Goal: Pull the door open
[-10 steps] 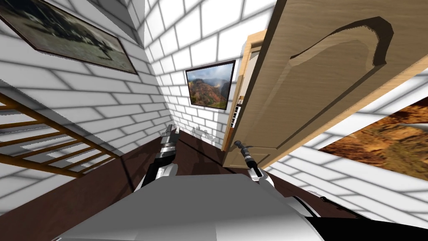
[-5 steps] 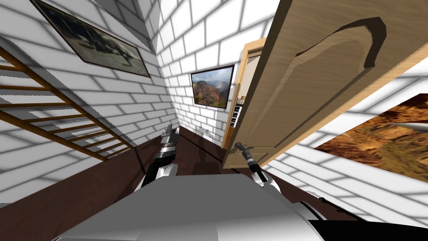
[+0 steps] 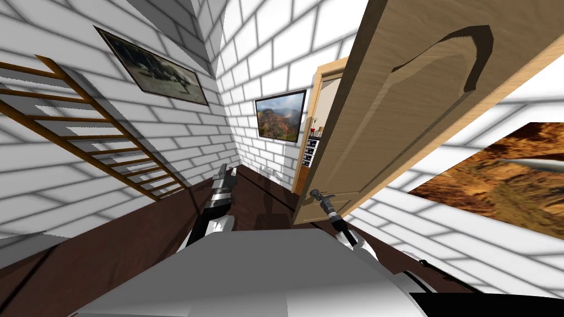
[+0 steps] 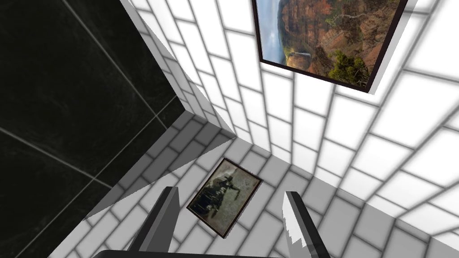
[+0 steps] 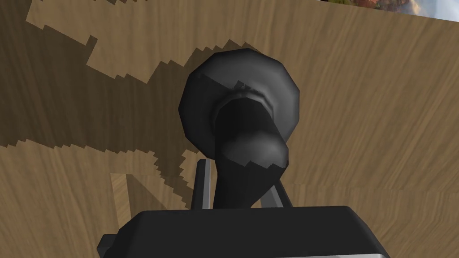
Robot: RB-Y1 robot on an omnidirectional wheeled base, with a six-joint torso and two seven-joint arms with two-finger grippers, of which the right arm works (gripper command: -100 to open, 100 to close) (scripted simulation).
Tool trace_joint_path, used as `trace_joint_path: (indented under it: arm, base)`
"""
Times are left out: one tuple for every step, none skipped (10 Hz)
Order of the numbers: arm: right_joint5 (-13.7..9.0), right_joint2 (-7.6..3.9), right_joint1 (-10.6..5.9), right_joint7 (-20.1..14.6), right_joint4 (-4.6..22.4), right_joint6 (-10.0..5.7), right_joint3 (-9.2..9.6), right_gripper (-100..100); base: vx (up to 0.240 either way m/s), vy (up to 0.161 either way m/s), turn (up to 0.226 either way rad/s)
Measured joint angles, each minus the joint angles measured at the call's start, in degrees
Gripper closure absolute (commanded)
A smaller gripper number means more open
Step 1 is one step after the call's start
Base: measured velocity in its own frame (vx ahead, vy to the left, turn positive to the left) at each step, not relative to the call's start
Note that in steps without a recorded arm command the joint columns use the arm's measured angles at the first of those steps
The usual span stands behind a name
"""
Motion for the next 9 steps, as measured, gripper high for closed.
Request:
trace_joint_path:
  arm:
    - [0.0,-0.30,0.11,-0.3,0.7,-0.76,0.22,100]
    - [-0.1,-0.77,0.85,-0.6,0.1,-1.39,0.28,100]
    - [0.0,-0.99,0.75,-0.9,1.1,-2.59,0.58,100]
    - [0.0,-1.44,1.44,-1.2,0.8,-3.31,0.83,100]
    - [0.1,-1.82,1.32,-1.6,2.1,-4.65,1.16,100]
    - [0.1,-2.31,1.94,-2.0,2.3,-5.71,1.34,100]
    - [0.1,-2.74,2.40,-2.3,2.3,-6.41,1.49,100]
    - [0.0,-3.07,2.97,-2.5,2.0,-6.89,1.57,100]
    - [0.0,-3.23,3.22,-2.6,2.5,-7.73,1.80,100]
  base:
    - [-0.227,-0.102,0.229]
    - [-0.224,-0.117,0.187]
    - [-0.227,-0.114,0.209]
    - [-0.199,-0.065,0.155]
    - [-0.194,-0.068,0.146]
    - [-0.218,-0.072,0.145]
    - [-0.219,-0.078,0.132]
    - [-0.181,-0.093,0.115]
    - [-0.074,-0.041,0.026]
